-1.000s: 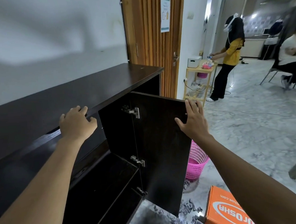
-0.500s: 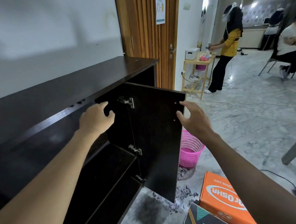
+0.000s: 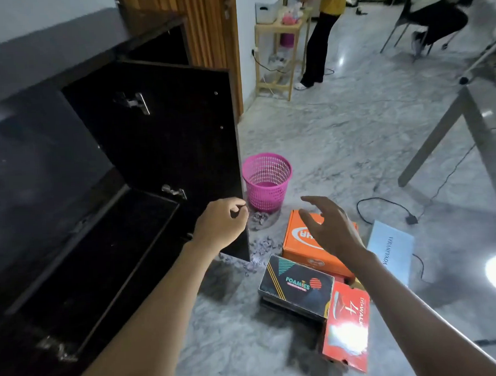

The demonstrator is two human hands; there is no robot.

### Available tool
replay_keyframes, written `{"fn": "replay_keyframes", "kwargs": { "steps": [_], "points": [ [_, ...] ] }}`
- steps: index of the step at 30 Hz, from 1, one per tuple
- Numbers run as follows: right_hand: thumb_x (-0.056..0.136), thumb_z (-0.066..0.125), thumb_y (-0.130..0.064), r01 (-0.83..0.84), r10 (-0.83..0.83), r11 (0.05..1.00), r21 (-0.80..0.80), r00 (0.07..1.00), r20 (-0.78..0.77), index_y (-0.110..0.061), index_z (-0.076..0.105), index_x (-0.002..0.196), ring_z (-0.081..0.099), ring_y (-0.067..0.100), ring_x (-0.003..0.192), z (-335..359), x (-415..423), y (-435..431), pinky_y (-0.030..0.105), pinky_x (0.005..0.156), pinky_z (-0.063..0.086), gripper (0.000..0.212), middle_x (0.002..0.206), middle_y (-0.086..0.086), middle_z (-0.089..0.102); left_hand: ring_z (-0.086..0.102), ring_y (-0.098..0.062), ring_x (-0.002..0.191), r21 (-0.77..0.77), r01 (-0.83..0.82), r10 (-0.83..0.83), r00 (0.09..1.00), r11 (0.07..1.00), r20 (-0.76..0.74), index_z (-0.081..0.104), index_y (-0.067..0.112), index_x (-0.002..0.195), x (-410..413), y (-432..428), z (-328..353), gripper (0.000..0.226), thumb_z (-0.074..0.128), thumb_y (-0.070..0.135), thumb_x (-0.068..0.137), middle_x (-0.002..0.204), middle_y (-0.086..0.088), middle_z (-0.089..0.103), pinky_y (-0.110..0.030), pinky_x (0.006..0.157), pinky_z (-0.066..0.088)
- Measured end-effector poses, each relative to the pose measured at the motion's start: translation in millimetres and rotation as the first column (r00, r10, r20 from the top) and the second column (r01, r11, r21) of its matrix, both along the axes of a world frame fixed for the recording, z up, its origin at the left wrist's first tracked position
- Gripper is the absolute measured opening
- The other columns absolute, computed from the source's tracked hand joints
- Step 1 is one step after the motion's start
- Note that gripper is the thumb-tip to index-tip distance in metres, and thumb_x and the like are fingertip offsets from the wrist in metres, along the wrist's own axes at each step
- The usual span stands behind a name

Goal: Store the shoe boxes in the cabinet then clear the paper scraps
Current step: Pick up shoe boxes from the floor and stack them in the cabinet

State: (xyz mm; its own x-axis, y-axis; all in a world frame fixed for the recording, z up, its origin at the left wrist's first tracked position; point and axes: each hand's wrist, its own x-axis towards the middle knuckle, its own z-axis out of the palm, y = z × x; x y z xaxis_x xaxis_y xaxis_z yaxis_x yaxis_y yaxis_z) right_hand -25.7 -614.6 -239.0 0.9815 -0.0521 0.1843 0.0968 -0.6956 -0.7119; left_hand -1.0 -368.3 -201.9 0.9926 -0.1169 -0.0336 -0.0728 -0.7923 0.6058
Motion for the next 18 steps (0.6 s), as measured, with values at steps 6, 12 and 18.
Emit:
{"fn": "replay_keyframes", "kwargs": {
  "steps": [6, 12, 18],
  "points": [
    [0.093, 0.064, -0.028, 0.085, -0.08, 0.996, 0.034, 0.99, -0.119, -0.022, 0.066, 0.124, 0.06, 0.017, 0.117, -74.7, -31.5, -42.4, 0.032, 0.097, 0.046, 0.031, 0.126, -0.003, 0.066, 0.068, -0.02, 0.083, -0.061, -0.074, 0.062, 0.983, 0.995, -0.173, 0.069, 0.02, 0.093, -34.4, -63.0, -83.3, 0.029, 0.053, 0.041, 0.083, 0.086, 0.003, 0.072, -0.037, 0.075, 0.057],
    [0.092, 0.056, -0.045, 0.143, -0.117, 0.99, 0.017, 0.869, -0.48, -0.03, 0.059, 0.13, 0.059, 0.026, 0.121, -191.3, -52.3, -76.1, 0.042, 0.097, 0.05, 0.041, 0.135, 0.001, 0.061, 0.069, -0.012, 0.082, -0.114, -0.061, 0.033, 0.973, 0.992, -0.228, 0.074, 0.022, 0.098, -45.3, -102.4, -209.9, 0.025, 0.058, 0.038, 0.087, 0.086, 0.01, 0.073, -0.028, 0.074, 0.056],
    [0.096, 0.059, -0.031, 0.303, -0.282, 0.952, -0.044, 0.814, -0.508, -0.013, 0.059, 0.133, 0.057, 0.031, 0.121, -338.0, -72.3, -86.0, 0.033, 0.094, 0.044, 0.041, 0.134, 0.012, 0.062, 0.067, -0.024, 0.096, -0.187, -0.136, 0.062, 0.933, 0.973, -0.354, 0.068, 0.017, 0.117, -35.3, -102.7, -361.6, 0.042, 0.064, 0.039, 0.081, 0.103, -0.008, 0.071, -0.04, 0.091, 0.054]
  ]
}}
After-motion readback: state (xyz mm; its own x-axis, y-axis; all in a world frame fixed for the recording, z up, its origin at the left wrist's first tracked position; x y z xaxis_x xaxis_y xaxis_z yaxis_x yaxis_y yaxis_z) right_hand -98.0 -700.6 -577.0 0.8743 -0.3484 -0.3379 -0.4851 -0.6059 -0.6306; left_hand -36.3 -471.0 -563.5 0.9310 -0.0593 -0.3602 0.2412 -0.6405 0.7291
